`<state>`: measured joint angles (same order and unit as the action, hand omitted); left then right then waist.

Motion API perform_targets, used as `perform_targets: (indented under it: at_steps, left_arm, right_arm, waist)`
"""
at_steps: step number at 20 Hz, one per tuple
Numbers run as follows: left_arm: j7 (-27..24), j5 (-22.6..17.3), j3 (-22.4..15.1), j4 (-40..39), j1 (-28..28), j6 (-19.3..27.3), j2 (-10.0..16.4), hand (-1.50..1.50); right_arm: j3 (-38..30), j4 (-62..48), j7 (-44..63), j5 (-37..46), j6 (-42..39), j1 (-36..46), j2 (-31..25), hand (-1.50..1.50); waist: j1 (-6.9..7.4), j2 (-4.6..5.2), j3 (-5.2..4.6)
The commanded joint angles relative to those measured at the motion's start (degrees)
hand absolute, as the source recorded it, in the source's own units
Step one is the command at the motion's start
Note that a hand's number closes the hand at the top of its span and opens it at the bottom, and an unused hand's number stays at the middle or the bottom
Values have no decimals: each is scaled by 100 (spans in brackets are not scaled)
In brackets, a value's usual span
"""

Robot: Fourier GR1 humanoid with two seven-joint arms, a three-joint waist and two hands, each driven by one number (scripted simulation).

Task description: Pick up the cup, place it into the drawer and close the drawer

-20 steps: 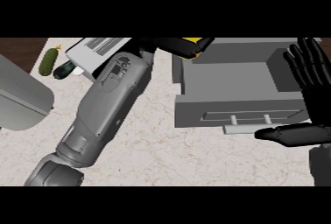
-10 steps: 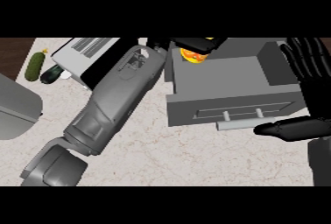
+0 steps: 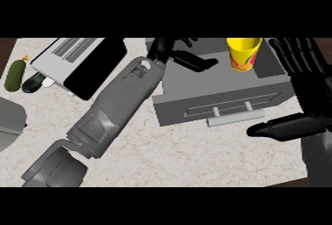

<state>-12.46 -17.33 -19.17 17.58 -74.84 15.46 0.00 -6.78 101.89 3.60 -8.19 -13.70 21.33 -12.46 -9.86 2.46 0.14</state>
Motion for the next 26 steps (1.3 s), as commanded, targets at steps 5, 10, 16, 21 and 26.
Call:
perform_targets:
  at_steps: [5, 10, 16, 21, 26]
  left_arm:
    - [-481, -794, -5, 337, 339, -2, 0, -150]
    - [-980, -1334, 187, 642, 264, -228, 0, -150]
    - [-1392, -1793, 352, 654, 172, 241, 0, -150]
    - [-1644, -1931, 285, 462, 312, 252, 0, -150]
    - [-1952, -2097, 408, 494, 485, 121, 0, -150]
  right_arm:
    - [312, -179, 31, -590, -588, 287, 101, -150]
    - [911, -129, 117, -1099, -1425, 225, 131, 150]
    - [1577, -131, 691, -727, -2410, 8, -716, 150]
    - [1757, 165, 741, 233, -2378, -557, -1111, -150]
    - [2237, -179, 365, 2056, -1614, -469, -927, -150]
  waist:
    - [-195, 70, -7]
    - [-207, 59, -10]
    - [58, -53, -14]
    - [384, -140, -8]
    - [725, -147, -10]
